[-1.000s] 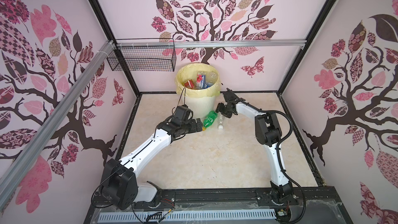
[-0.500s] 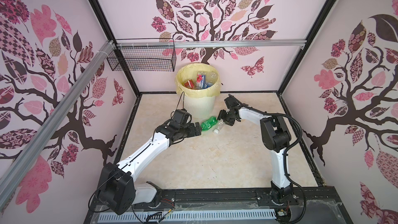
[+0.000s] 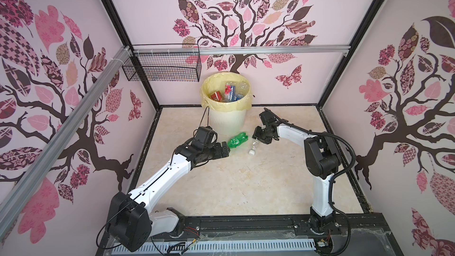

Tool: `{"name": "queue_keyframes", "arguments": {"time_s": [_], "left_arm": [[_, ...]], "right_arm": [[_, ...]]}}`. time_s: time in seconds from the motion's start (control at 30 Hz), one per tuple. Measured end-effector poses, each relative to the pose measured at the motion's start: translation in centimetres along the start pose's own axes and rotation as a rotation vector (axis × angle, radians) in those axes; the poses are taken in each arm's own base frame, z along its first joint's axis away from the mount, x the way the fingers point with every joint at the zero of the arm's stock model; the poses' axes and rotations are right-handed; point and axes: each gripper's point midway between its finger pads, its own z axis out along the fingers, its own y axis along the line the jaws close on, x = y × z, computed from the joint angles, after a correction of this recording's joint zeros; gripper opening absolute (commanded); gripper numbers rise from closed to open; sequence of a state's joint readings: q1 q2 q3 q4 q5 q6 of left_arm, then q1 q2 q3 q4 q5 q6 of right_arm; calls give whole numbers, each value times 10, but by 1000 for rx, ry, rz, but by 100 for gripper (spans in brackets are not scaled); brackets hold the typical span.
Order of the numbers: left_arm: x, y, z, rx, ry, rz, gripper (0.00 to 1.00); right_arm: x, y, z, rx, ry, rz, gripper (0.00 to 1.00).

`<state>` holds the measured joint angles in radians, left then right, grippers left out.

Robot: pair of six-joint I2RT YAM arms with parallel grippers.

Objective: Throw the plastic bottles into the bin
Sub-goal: 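Bring the clear bottle to the left gripper and grasp its white cap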

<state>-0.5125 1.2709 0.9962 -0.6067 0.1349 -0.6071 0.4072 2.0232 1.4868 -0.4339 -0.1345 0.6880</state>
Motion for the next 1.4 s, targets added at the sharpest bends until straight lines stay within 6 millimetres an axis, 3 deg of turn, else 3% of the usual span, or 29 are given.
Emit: {"name": "queue_keyframes", "arguments": {"time_s": [0.2, 0.37, 0.57, 0.83, 0.93, 1.23, 1.4], "left_arm": [[11, -16, -2, 61, 25, 24, 97], [12, -30, 0, 122, 36, 18, 97], [15, -48, 15, 155, 74, 43, 97], [-3, -102, 13, 251, 48, 132, 97], [-4, -117, 8, 287, 35, 162, 92], [-5, -119, 18, 280, 47, 198, 79], [-12, -125, 13, 288, 23, 219, 67]], "right_arm": [[-5, 11, -41, -43, -55, -5, 53], [-10, 26, -89, -116, -121, -3, 53], [-9, 41, -129, -189, -156, 9, 53], [3, 51, -137, -233, -109, 25, 53], [8, 56, -138, -248, -88, 33, 52], [0, 82, -166, -336, -106, 50, 52], [-2, 97, -183, -384, -125, 41, 52]]}}
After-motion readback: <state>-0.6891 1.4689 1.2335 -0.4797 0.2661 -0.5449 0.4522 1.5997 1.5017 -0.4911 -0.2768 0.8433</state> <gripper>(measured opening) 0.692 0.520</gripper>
